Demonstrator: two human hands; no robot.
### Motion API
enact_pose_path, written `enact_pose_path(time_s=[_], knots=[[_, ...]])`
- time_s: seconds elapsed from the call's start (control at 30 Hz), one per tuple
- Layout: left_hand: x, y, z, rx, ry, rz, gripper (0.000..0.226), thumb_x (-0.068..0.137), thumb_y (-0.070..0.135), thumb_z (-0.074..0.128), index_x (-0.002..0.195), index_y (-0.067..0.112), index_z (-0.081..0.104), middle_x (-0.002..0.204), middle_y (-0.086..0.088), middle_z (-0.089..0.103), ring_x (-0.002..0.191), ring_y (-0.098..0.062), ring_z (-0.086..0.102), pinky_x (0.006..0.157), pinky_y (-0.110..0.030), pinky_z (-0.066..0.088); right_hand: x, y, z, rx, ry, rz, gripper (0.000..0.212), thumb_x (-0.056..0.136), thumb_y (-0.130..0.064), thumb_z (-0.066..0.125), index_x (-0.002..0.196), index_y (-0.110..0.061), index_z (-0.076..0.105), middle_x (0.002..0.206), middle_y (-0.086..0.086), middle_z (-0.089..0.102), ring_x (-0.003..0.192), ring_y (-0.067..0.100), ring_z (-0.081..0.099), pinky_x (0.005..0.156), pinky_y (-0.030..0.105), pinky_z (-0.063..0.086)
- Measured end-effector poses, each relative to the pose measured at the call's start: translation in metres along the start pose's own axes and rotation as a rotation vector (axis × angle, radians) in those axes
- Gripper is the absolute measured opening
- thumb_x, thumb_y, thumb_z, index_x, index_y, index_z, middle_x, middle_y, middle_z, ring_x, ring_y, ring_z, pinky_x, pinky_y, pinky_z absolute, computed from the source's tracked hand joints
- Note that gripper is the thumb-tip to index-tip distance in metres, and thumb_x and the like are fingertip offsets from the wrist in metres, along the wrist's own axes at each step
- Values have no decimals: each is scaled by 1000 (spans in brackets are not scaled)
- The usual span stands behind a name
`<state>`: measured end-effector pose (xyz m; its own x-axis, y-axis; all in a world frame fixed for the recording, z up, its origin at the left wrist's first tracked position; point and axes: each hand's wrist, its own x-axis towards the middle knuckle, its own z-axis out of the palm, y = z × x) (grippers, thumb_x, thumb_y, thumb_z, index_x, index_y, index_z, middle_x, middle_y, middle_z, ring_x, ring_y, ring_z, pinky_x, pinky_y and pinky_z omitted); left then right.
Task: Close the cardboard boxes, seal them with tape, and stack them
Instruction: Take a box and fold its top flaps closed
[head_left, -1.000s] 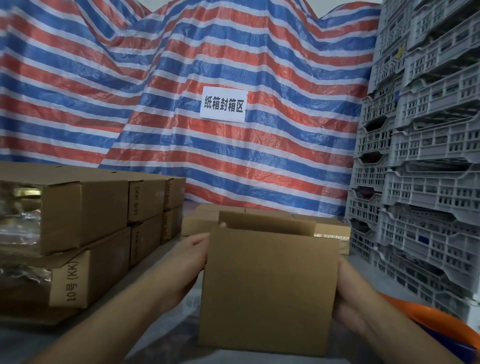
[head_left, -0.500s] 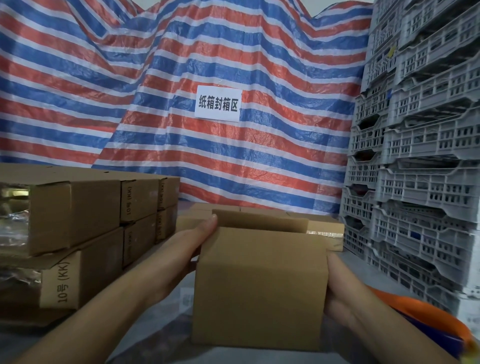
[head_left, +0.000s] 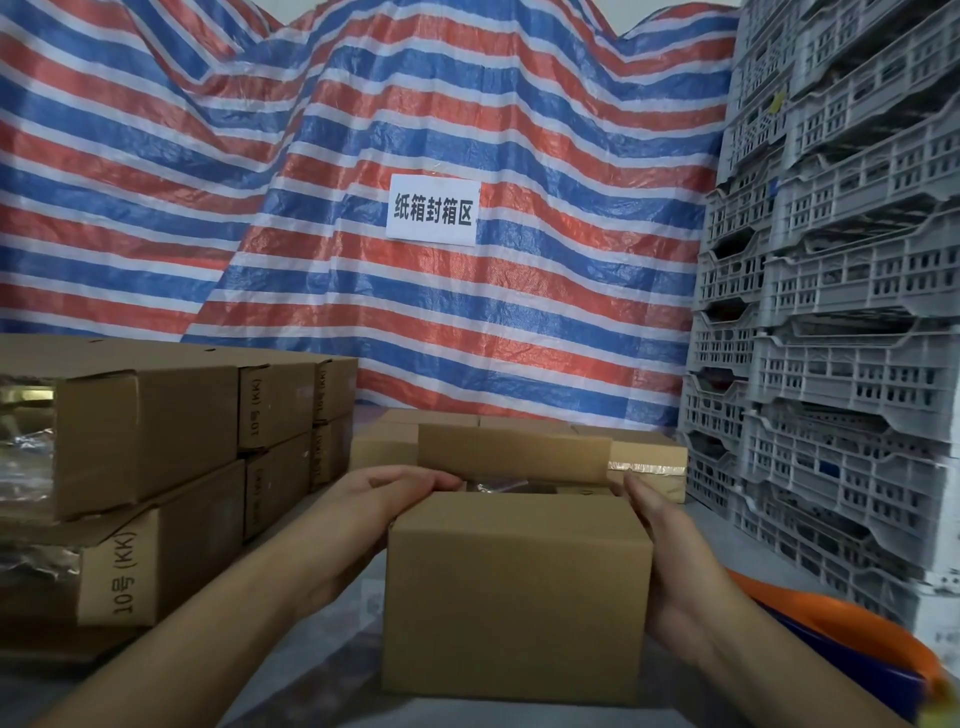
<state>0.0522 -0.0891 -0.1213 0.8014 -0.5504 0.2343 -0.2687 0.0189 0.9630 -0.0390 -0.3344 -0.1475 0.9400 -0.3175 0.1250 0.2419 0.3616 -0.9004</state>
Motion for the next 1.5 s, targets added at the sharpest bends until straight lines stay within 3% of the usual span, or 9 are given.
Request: enact_pose_path(time_s=[0.23, 0.53, 0.6, 0.7, 0.8, 0.93, 1.07, 1.23, 1.5], knots=[[-1, 0, -1, -18, 5, -17, 25, 96, 32, 55, 97, 27, 79, 99, -1, 76, 94, -18, 70, 78, -28, 51, -13, -12, 2, 13, -233, -4, 60, 89, -57, 57, 130, -15, 67, 128, 21, 66, 112, 34, 68, 78, 36, 60], [1, -5, 4, -54, 109, 12, 17, 94, 23, 60, 91, 20, 76, 92, -4, 74, 77, -14, 67, 66, -25, 50, -5, -10, 1, -121, -128, 14, 50, 74, -21, 71, 124, -13, 67, 111, 21, 73, 82, 28, 74, 60, 32, 59], [3, -7, 4, -70, 148, 36, 14, 91, 19, 65, 105, 18, 67, 106, -7, 69, 90, -17, 65, 77, -31, 51, -5, -10, 1, -130, -135, 10, 51, 74, -21, 71, 124, -14, 67, 112, 21, 73, 82, 28, 74, 60, 32, 59], [5, -7, 3, -125, 140, 88, 55, 86, 13, 69, 135, 27, 48, 132, 3, 56, 120, -16, 56, 105, -39, 44, -5, -9, 1, -147, -130, 2, 50, 76, -22, 70, 125, -17, 66, 112, 20, 73, 84, 29, 75, 61, 33, 58], [7, -3, 1, -130, 41, 168, 69, 74, 20, 73, 130, 48, 44, 136, 18, 48, 131, -9, 45, 112, -38, 36, -6, -10, 1, -140, -133, 5, 52, 76, -22, 71, 127, -19, 64, 115, 20, 72, 87, 29, 74, 63, 34, 59], [9, -2, -3, -79, 3, 230, 71, 68, 25, 72, 128, 54, 46, 139, 19, 52, 127, -7, 51, 98, -27, 47, -6, -11, 1, -138, -147, 7, 51, 78, -21, 70, 129, -21, 63, 115, 20, 72, 86, 29, 74, 63, 33, 58], [7, -4, -6, 70, 99, 262, 54, 74, 30, 72, 122, 51, 58, 134, 7, 55, 122, -16, 54, 101, -43, 49, -9, -12, 3, -133, -148, -5, 49, 79, -21, 69, 127, -23, 65, 113, 19, 73, 85, 28, 75, 61, 32, 59], [5, -7, -6, 122, 128, 293, 16, 81, 31, 68, 94, 35, 78, 100, 12, 74, 92, -2, 67, 77, -18, 52, -10, -12, 2, -120, -100, -11, 54, 74, -21, 72, 126, -31, 66, 110, 18, 74, 84, 30, 75, 61, 34, 59], [5, -7, -6, 131, 132, 281, 16, 86, 33, 65, 82, 32, 81, 86, 8, 77, 80, 4, 68, 61, -2, 45, -12, -12, 3, -118, -98, -15, 53, 72, -23, 75, 124, -29, 68, 110, 12, 75, 88, 28, 76, 60, 32, 59]])
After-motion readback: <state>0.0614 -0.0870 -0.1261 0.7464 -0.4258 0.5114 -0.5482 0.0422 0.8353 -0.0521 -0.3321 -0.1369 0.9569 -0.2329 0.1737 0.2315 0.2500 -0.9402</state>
